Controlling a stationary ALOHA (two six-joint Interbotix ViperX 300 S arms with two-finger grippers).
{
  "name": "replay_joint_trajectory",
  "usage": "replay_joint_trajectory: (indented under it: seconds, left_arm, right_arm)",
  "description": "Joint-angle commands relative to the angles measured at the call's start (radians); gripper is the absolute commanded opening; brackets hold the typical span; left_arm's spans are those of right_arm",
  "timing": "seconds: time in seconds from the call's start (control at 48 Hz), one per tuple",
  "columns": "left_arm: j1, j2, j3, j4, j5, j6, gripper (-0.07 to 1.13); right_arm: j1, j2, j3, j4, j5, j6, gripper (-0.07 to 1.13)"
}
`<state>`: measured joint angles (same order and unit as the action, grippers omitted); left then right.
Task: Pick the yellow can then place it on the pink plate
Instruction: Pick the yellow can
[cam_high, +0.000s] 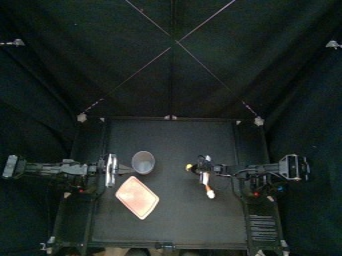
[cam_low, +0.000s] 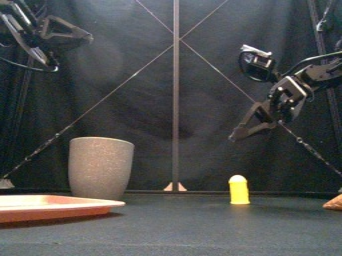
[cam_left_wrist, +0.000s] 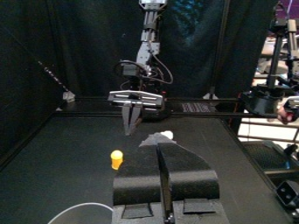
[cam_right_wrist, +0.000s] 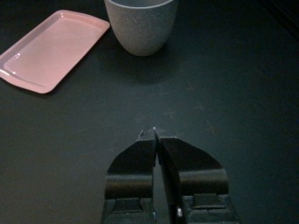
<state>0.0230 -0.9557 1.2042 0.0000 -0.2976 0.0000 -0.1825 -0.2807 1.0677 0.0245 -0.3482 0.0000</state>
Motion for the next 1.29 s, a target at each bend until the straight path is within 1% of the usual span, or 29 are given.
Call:
replay_joint_trajectory:
  seconds: [0.021,0.125,0.167,0.208,0.417,0.688,0.854,1.104,1.292]
  left_arm:
    - [0.002,0.005,-0.009,0.002,-0.008,0.0,0.01]
    - [0.0,0.005,-0.005,0.0,-0.008,0.0,0.01]
    - [0.0,0.005,-0.003,0.0,-0.008,0.0,0.01]
    - [0.0,0.005,-0.003,0.0,-0.008,0.0,0.01]
    - [0.002,0.005,-0.003,0.008,-0.009,0.002,0.01]
    - [0.005,0.005,0.0,0.009,-0.011,0.0,0.01]
    - [0.006,0.005,0.005,0.009,-0.009,0.002,0.01]
    - [0.008,0.003,0.008,0.009,-0.011,0.002,0.01]
    - [0.012,0.005,0.009,0.009,-0.009,0.002,0.01]
  right_arm:
    - [-0.006,0.031,-0.046,0.012,-0.032,0.005,0.63]
    - [-0.017,0.055,-0.058,0.058,-0.034,0.005,0.91]
    - [-0.023,0.061,-0.058,0.081,-0.034,0.002,1.0]
    - [-0.029,0.067,-0.055,0.101,-0.032,-0.003,1.07]
    - [-0.046,0.106,-0.051,0.1,-0.031,-0.012,1.06]
    - [-0.091,0.224,-0.063,0.112,-0.031,-0.005,1.05]
    - [-0.1,0.284,-0.078,0.109,-0.031,-0.006,1.05]
    - [-0.104,0.29,-0.055,0.132,-0.029,0.005,1.05]
    - [-0.104,0.293,-0.048,0.141,-0.029,0.005,1.02]
